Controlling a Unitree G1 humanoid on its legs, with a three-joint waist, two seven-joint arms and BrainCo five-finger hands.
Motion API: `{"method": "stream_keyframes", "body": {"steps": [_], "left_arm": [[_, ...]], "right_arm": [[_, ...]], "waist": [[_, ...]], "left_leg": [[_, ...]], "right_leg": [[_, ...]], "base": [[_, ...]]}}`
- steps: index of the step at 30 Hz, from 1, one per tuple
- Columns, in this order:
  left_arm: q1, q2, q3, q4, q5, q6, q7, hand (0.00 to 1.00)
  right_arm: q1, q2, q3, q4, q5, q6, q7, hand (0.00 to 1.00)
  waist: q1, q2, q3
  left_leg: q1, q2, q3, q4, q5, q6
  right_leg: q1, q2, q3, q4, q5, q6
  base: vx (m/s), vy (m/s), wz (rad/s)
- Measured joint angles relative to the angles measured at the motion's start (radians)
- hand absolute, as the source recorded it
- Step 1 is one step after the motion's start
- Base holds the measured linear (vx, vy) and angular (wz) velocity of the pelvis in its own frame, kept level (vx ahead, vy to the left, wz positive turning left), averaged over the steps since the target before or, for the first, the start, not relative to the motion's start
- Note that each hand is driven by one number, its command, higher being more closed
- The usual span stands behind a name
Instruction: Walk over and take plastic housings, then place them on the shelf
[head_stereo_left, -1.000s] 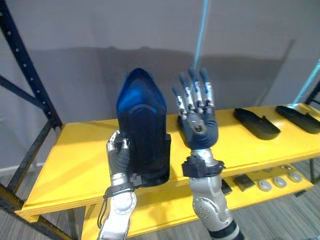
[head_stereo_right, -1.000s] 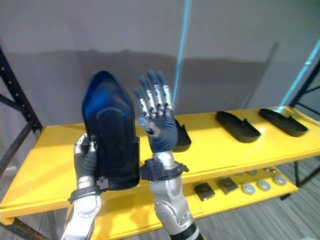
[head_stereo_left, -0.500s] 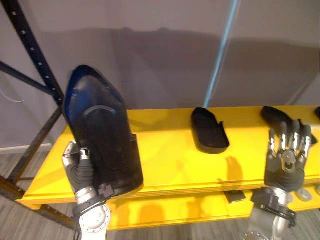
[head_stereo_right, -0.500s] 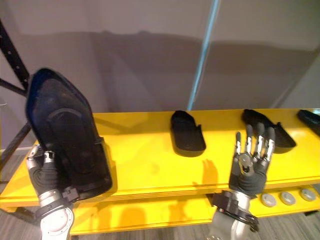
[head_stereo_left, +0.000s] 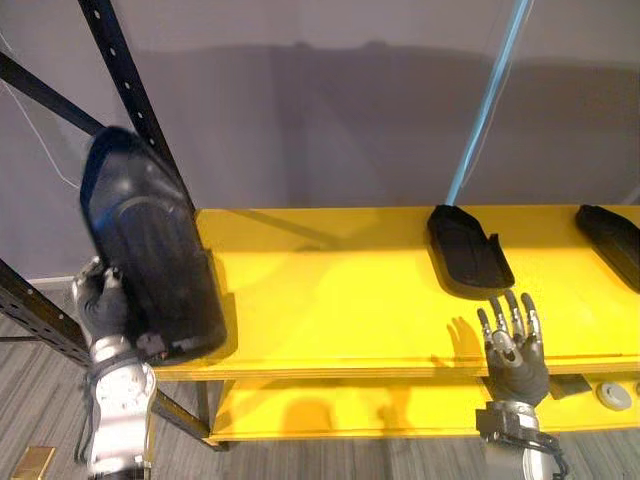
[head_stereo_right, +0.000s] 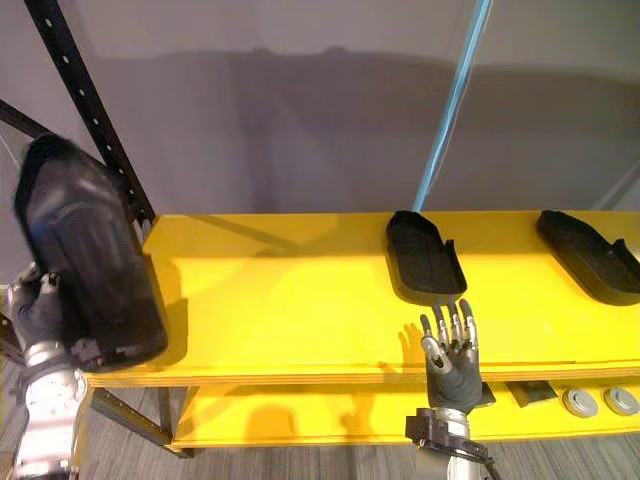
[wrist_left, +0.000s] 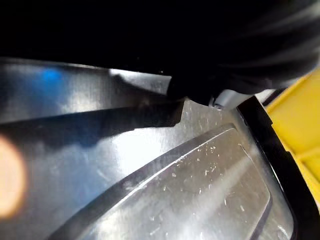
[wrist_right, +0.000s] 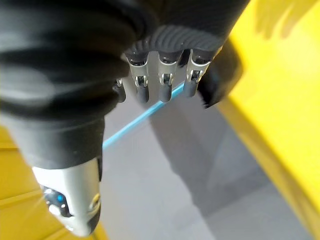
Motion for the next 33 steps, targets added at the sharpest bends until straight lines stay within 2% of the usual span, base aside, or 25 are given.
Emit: {"method": "stream_keyframes", "body": {"steps": [3, 8, 11, 12, 15, 19, 22, 26, 33], "left_arm": [[-0.114, 0.042, -0.054, 0.056, -0.09, 0.0, -0.035, 1.0], [-0.12, 0.042, -0.065, 0.056, -0.181, 0.0, -0.062, 1.0], [-0.113, 0.034, -0.088, 0.059, -0.239, 0.0, -0.083, 1.0], [-0.112, 0.027, -0.095, 0.074, -0.264, 0.002, -0.099, 1.0], [-0.121, 0.018, -0.106, 0.141, -0.304, 0.029, -0.117, 1.0], [-0.149, 0.014, -0.168, 0.224, -0.307, 0.081, -0.149, 1.0], [-0.168, 0.014, -0.173, 0.224, -0.305, 0.098, -0.158, 1.0], [-0.213, 0.016, -0.172, 0.224, -0.292, 0.11, -0.158, 1.0], [-0.291, 0.068, -0.172, 0.246, -0.198, 0.128, -0.156, 1.0]], "right_arm": [[-0.013, -0.001, 0.029, 0.005, -0.027, 0.012, 0.006, 0.0], [-0.011, 0.0, 0.054, 0.038, -0.048, 0.021, 0.004, 0.0], [-0.012, 0.0, 0.065, 0.04, -0.069, 0.03, 0.004, 0.0], [-0.013, 0.0, 0.073, 0.04, -0.072, 0.037, 0.004, 0.0], [-0.021, -0.006, 0.082, 0.04, -0.073, 0.047, 0.005, 0.0], [-0.025, -0.046, 0.074, 0.039, -0.073, 0.059, 0.005, 0.0], [-0.048, -0.044, 0.061, 0.039, -0.087, 0.06, 0.003, 0.0], [-0.048, -0.034, 0.062, 0.038, -0.111, 0.06, 0.002, 0.0], [-0.045, -0.018, 0.063, 0.025, -0.113, 0.059, 0.002, 0.0]], "waist": [[-0.014, -0.005, 0.033], [-0.045, -0.007, 0.036], [-0.044, -0.013, 0.045], [-0.042, -0.014, 0.05], [-0.049, -0.011, 0.059], [-0.061, -0.001, 0.079], [-0.064, 0.01, 0.111], [-0.056, 0.012, 0.137], [-0.056, 0.012, 0.174]], "left_leg": [[-0.013, 0.006, 0.028, -0.029, 0.024, 0.008], [-0.012, 0.016, 0.073, -0.029, 0.023, 0.006], [0.015, 0.036, 0.097, -0.005, -0.001, -0.015], [0.015, 0.05, 0.102, 0.037, -0.029, -0.02], [0.005, 0.075, 0.101, 0.094, -0.056, -0.034], [-0.029, 0.084, 0.06, 0.092, -0.038, -0.039], [-0.045, 0.081, 0.051, 0.059, -0.007, -0.036], [-0.05, 0.077, 0.048, 0.013, 0.024, -0.036], [-0.066, 0.077, 0.045, 0.012, 0.027, -0.037]], "right_leg": [[-0.041, 0.01, 0.033, 0.001, 0.016, 0.013], [-0.058, 0.023, 0.085, -0.017, 0.03, 0.024], [-0.033, 0.039, 0.114, -0.021, 0.032, 0.026], [-0.017, 0.046, 0.126, -0.024, 0.032, 0.026], [0.004, 0.062, 0.13, -0.04, 0.031, 0.025], [-0.018, 0.076, 0.094, -0.027, 0.025, 0.013], [-0.053, 0.076, 0.084, -0.008, 0.023, 0.01], [-0.081, 0.076, 0.081, 0.002, 0.022, 0.008], [-0.1, 0.076, 0.08, 0.009, 0.019, 0.004]], "base": [[-0.02, 0.003, -0.24], [0.03, 0.003, -0.36], [0.04, -0.037, -0.3], [0.01, -0.054, -0.23], [-0.03, -0.09, -0.05], [-0.05, -0.062, 0.24], [-0.05, -0.013, 0.11], [-0.02, 0.001, 0.03], [0.0, 0.0, 0.0]]}}
